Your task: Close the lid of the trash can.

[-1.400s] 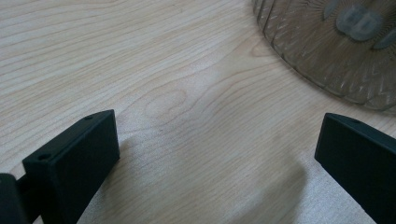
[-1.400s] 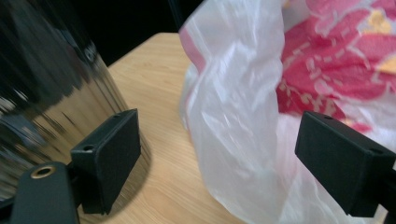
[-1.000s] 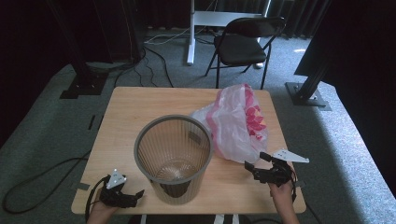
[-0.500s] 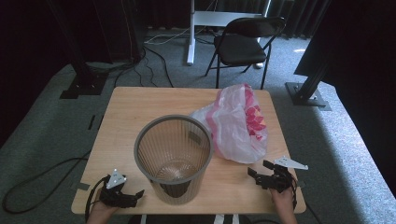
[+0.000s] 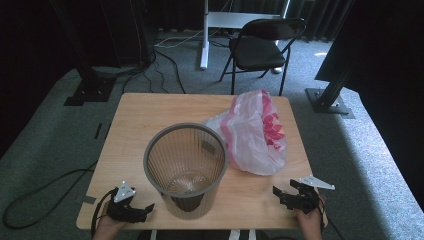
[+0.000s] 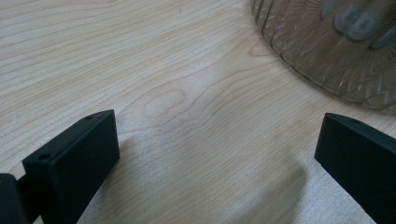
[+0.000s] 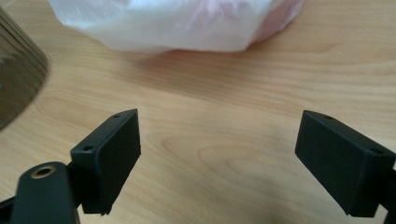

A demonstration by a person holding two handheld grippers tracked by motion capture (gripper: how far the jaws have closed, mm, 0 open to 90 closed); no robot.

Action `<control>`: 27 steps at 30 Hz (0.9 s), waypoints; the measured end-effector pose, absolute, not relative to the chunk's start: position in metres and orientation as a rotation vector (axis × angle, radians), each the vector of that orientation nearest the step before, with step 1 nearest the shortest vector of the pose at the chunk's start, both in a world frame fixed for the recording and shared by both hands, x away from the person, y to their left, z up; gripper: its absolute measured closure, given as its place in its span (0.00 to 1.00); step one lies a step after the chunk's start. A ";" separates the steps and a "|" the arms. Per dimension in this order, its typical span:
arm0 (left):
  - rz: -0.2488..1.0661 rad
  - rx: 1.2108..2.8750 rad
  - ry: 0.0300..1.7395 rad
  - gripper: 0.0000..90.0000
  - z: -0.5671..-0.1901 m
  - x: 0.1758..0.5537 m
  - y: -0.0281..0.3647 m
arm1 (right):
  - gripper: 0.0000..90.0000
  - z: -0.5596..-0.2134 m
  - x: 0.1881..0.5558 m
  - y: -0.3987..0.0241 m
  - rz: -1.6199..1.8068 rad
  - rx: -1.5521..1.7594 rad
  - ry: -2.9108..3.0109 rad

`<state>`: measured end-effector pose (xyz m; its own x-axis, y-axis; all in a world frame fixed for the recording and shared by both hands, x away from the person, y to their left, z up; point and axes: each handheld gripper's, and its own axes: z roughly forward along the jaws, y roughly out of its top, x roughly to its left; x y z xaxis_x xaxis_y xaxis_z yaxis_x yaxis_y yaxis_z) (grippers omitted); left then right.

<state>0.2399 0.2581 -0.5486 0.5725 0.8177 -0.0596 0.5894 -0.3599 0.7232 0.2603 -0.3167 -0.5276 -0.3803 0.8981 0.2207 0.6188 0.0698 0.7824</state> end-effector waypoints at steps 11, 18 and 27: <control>0.406 2.086 1.118 0.00 -0.549 0.240 0.258 | 0.15 -0.537 0.245 -0.334 1.165 1.570 2.013; 0.408 2.085 1.117 0.00 -0.549 0.240 0.258 | 0.15 -0.538 0.236 -0.343 1.176 1.588 1.967; 0.415 2.086 1.115 0.00 -0.549 0.239 0.257 | 0.15 -0.539 0.230 -0.348 1.137 1.572 1.949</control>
